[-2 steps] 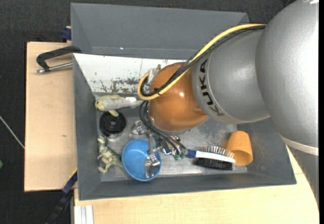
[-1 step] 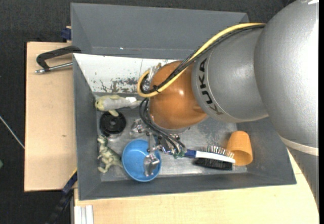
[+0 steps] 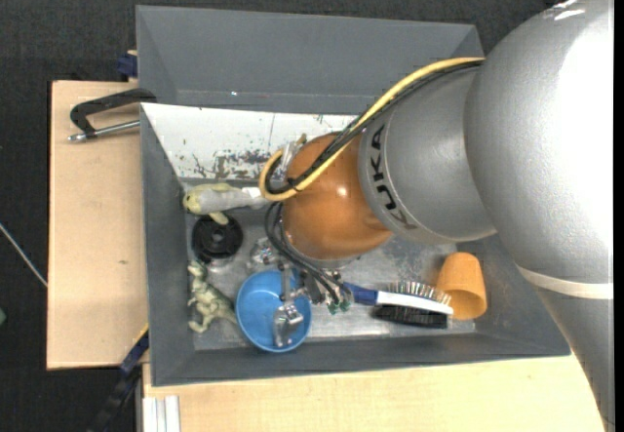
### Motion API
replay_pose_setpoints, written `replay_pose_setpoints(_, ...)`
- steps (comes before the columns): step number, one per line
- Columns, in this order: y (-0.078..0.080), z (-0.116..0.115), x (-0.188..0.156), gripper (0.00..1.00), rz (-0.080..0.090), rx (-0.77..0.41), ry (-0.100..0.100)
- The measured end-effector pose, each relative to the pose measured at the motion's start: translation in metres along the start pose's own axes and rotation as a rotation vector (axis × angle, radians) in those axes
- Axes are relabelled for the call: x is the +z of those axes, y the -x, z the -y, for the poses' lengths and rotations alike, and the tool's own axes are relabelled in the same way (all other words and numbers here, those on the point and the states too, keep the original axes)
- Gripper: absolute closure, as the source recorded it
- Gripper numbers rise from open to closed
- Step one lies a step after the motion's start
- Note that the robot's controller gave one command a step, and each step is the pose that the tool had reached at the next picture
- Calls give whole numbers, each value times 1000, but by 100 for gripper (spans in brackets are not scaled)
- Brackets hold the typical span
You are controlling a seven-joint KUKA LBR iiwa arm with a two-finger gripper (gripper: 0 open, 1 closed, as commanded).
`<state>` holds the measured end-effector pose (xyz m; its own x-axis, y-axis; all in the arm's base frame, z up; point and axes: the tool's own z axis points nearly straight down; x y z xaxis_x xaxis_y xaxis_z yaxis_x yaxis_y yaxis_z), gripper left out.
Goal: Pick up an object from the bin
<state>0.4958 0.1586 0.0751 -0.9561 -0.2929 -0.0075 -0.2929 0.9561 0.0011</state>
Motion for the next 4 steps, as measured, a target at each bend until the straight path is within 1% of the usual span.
replay_pose_setpoints(1,1,0,-1,0,-2,1,0)
replay_pose_setpoints(2,11,1,-9,100,29,4,-1)
replay_pose_setpoints(3,19,2,-19,100,19,7,-2)
replay_pose_setpoints(4,23,2,-29,100,8,8,-1)
